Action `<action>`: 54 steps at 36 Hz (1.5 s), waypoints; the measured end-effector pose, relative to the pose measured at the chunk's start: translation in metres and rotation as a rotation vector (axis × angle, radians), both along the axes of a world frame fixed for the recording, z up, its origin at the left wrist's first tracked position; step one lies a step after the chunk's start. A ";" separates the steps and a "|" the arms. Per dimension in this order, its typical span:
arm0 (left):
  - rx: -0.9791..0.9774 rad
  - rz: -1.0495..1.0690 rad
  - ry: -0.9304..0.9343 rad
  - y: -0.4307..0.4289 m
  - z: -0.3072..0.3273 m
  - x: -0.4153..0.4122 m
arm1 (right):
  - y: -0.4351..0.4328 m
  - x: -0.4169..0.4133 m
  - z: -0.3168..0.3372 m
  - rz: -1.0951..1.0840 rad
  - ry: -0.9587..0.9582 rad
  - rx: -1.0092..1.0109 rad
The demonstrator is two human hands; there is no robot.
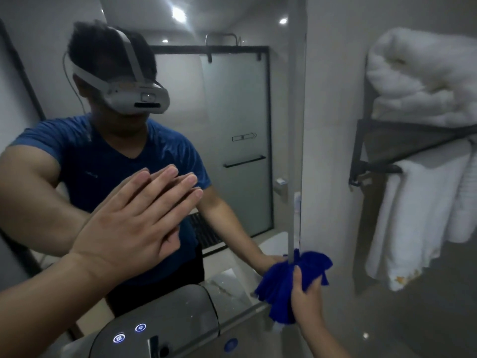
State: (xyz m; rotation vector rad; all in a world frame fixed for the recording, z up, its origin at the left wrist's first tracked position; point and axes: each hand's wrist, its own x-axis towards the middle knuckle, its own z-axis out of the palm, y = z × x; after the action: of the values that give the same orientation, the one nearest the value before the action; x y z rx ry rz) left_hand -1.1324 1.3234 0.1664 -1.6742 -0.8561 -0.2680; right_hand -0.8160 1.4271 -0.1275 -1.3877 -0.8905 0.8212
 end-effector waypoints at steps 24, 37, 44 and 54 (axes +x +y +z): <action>-0.043 0.048 0.008 -0.004 0.002 0.002 | -0.011 -0.060 0.354 -0.268 -0.517 0.668; -0.049 0.037 0.002 -0.002 0.001 0.000 | -0.032 -0.059 0.148 -0.074 -0.497 0.416; -0.054 0.057 0.009 -0.003 0.001 -0.001 | -0.021 -0.048 0.212 -0.131 -0.433 0.423; -0.041 0.047 0.001 -0.005 0.002 0.001 | -0.030 -0.077 0.307 -0.179 -0.778 0.768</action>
State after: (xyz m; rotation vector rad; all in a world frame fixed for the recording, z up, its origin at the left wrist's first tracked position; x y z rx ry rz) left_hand -1.1310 1.3187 0.1688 -1.6894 -0.9048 -0.2185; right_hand -0.8934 1.3974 0.1796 -1.0420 -1.4461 -0.2558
